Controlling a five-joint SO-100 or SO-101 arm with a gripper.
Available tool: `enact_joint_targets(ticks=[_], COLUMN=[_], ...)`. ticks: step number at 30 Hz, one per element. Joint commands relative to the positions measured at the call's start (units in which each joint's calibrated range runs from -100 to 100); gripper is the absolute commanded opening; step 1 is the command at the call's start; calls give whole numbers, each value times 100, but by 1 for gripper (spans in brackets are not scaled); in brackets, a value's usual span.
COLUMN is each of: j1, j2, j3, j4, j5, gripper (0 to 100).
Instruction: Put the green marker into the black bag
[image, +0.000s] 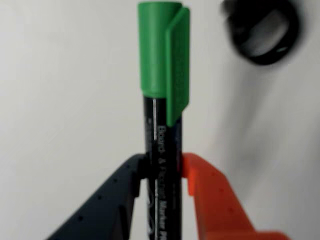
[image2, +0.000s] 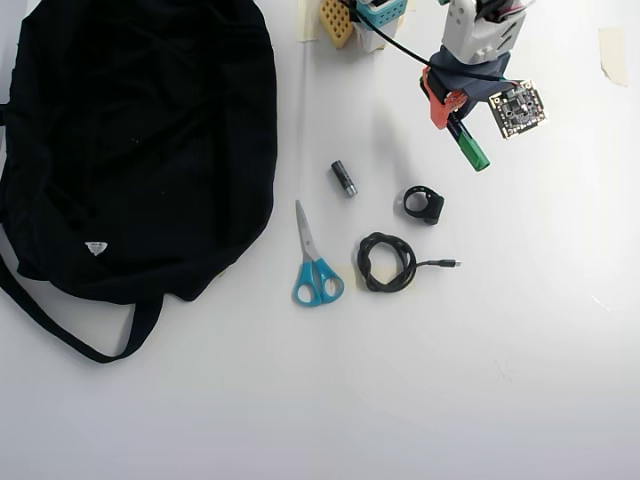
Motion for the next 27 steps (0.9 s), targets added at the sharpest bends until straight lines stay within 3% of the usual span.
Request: enact_joint_targets(ticks=[1,20,27], j1=[393,2420,3146], j2=[-103,-144,-128], j3=[-1110,-1882,-1873], j4=[689,1291,1205], j5=[52,62,-263], gripper=[2,2,2])
